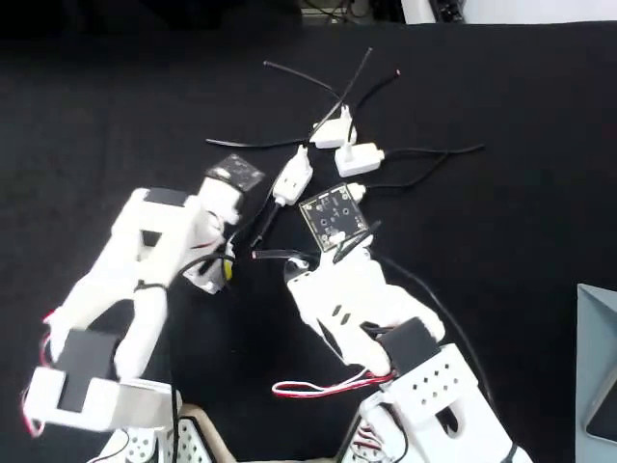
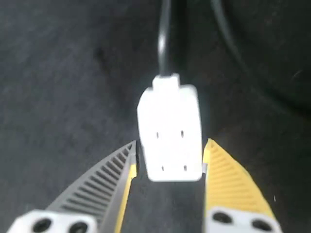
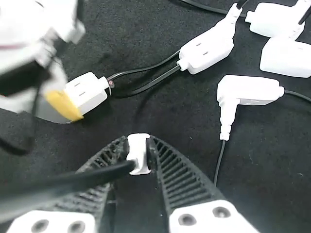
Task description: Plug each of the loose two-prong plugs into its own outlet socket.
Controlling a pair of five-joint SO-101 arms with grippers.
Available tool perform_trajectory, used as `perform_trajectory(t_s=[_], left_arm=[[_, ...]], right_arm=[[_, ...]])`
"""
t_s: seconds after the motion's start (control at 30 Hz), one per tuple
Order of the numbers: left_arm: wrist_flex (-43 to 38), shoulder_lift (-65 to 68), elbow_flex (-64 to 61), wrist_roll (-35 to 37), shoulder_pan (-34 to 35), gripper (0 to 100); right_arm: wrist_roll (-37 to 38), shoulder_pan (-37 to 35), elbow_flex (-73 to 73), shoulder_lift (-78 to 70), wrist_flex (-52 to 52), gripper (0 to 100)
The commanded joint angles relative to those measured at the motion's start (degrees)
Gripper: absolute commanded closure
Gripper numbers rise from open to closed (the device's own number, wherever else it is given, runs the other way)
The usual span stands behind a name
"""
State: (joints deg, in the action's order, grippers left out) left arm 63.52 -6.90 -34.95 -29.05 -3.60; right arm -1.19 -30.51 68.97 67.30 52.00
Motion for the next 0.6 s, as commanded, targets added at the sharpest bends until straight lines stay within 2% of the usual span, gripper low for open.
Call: perform_trajectory(t_s=[0.0,0.13,0.27,0.43,0.57], left_arm=[[5.3,-10.8,2.8,-0.4,2.0,78],[7.3,-23.1,-0.7,1.8,5.4,78],[7.5,-33.6,-6.5,3.9,12.8,78],[7.0,-43.5,-14.6,8.4,24.4,78],[6.6,-49.4,-20.9,10.5,31.0,78]], right_arm=[[-0.2,0.6,-0.7,0.7,-1.2,98.7],[-0.1,0.4,-2.2,0.2,-1.2,98.6],[3.2,-0.1,-3.8,0.1,-1.4,98.6],[5.2,-6.6,-4.7,-0.4,-3.5,98.6],[5.5,-12.1,-7.2,-5.8,-4.7,98.7]])
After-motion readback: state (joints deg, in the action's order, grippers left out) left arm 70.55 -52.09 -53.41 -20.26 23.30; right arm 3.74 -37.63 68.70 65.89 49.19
